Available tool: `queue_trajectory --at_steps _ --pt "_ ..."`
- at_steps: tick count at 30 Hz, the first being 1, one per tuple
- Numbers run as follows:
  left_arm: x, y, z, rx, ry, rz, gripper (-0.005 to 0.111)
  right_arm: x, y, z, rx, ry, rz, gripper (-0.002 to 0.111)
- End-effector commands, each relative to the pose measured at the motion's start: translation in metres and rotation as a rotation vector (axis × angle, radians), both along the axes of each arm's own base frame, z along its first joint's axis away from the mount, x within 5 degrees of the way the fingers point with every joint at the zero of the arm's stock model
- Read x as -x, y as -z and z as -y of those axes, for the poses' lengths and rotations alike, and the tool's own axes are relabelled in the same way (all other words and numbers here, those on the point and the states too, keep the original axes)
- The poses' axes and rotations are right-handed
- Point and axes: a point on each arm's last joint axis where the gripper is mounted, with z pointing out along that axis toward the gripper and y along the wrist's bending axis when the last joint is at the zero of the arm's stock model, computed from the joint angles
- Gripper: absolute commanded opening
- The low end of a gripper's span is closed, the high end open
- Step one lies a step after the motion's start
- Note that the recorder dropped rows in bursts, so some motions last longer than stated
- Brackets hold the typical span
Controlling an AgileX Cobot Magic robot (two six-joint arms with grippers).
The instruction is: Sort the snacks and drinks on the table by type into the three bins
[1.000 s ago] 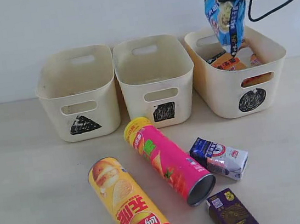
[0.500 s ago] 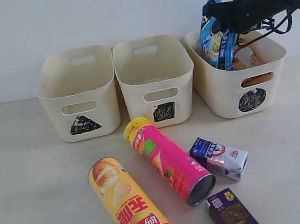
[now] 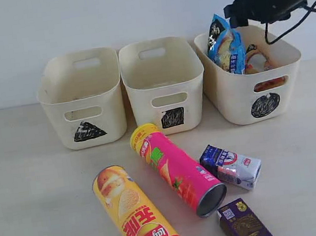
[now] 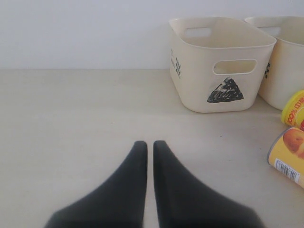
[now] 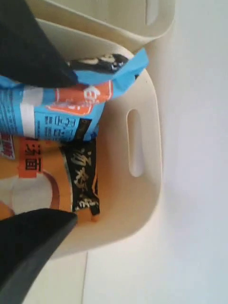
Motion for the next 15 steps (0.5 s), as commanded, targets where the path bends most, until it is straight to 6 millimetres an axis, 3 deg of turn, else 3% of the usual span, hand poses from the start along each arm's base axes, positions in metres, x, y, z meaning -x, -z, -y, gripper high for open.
queue_trajectory --at_steps 1,10,12,15 --pt "0.0 0.001 0.0 0.008 -0.002 0.004 0.004 0.012 -0.028 0.007 0.077 0.001 0.014 0.058" --pt "0.0 0.001 0.0 0.008 -0.002 0.004 0.004 0.045 -0.052 0.016 0.225 -0.025 -0.152 0.057" --pt "0.0 0.001 0.0 0.008 -0.002 0.004 0.004 0.055 -0.056 0.019 0.26 -0.024 -0.223 0.044" --pt "0.0 0.001 0.0 0.008 -0.002 0.004 0.004 0.071 -0.058 0.022 0.281 -0.034 -0.349 0.003"
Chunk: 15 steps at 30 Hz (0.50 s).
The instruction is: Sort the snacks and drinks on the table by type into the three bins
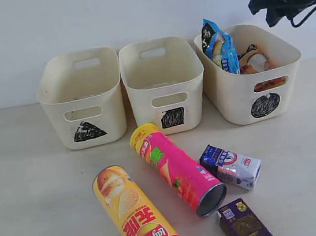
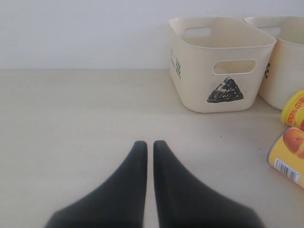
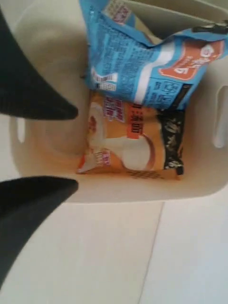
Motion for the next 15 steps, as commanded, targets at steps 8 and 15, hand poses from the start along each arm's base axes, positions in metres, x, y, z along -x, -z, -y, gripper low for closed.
queue_trajectory --at_steps 8,15 --pt "0.0 0.001 0.0 0.008 -0.002 0.004 0.004 0.065 -0.043 0.054 -0.032 0.226 -0.191 0.0" --pt "0.0 0.001 0.0 0.008 -0.002 0.004 0.004 0.148 -0.061 0.052 -0.082 0.223 0.103 0.0"
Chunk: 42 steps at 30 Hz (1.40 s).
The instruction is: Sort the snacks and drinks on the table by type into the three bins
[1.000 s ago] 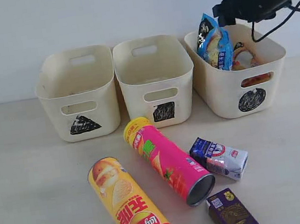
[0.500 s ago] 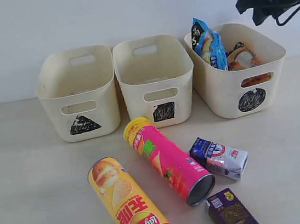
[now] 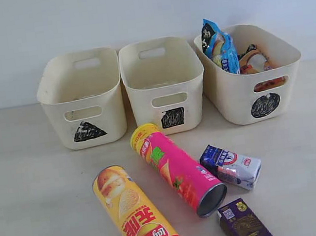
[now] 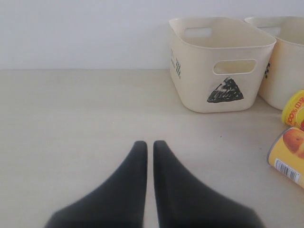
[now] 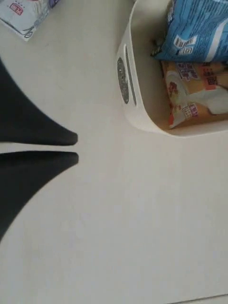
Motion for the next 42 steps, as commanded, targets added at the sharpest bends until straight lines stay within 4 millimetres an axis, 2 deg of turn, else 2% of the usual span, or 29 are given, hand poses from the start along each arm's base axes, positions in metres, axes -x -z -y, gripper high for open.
queue_trajectory --at_steps 1,2,7,22,28,36,42 --pt "0.0 0.001 0.0 0.008 -0.002 0.004 0.004 0.045 -0.005 -0.002 -0.005 0.004 0.204 0.0" --pt "0.0 0.001 0.0 0.008 -0.002 0.004 0.004 0.064 -0.004 -0.003 -0.002 0.005 0.264 0.0" --pt "0.0 0.001 0.0 0.008 -0.002 0.004 0.004 0.105 0.0 -0.004 0.005 0.006 0.411 0.0" --pt "0.0 0.001 0.0 0.008 -0.002 0.004 0.004 0.197 0.027 -0.009 0.033 -0.002 0.732 0.0" --pt "0.0 0.001 0.0 0.008 -0.002 0.004 0.004 0.235 0.036 -0.011 0.011 0.008 0.673 0.0" --pt "0.0 0.001 0.0 0.008 -0.002 0.004 0.004 0.253 0.033 -0.012 0.059 -0.023 0.741 0.0" --pt "0.0 0.001 0.0 0.008 -0.002 0.004 0.004 0.254 0.057 -0.012 0.063 -0.02 0.794 0.0"
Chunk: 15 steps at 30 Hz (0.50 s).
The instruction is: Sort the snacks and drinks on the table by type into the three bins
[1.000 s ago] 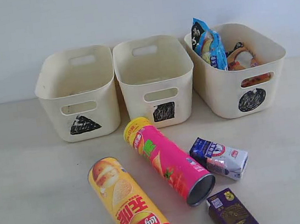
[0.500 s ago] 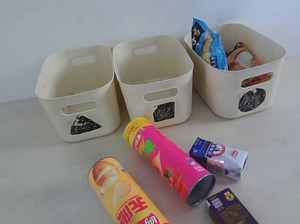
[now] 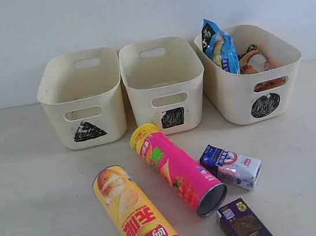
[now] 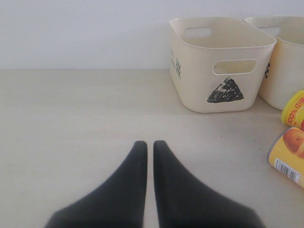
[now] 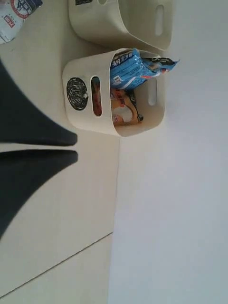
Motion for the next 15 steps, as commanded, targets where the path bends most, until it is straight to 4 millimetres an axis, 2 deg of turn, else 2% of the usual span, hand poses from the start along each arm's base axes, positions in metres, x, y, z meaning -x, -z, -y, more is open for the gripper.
queue_trajectory --at_steps 1,15 --pt "0.0 0.001 0.0 0.008 -0.002 0.004 0.004 0.001 0.017 0.0 0.008 0.004 0.051 0.0" --pt "0.0 0.001 0.0 0.008 -0.002 0.004 0.004 0.027 0.063 -0.002 -0.013 0.001 0.135 0.0"
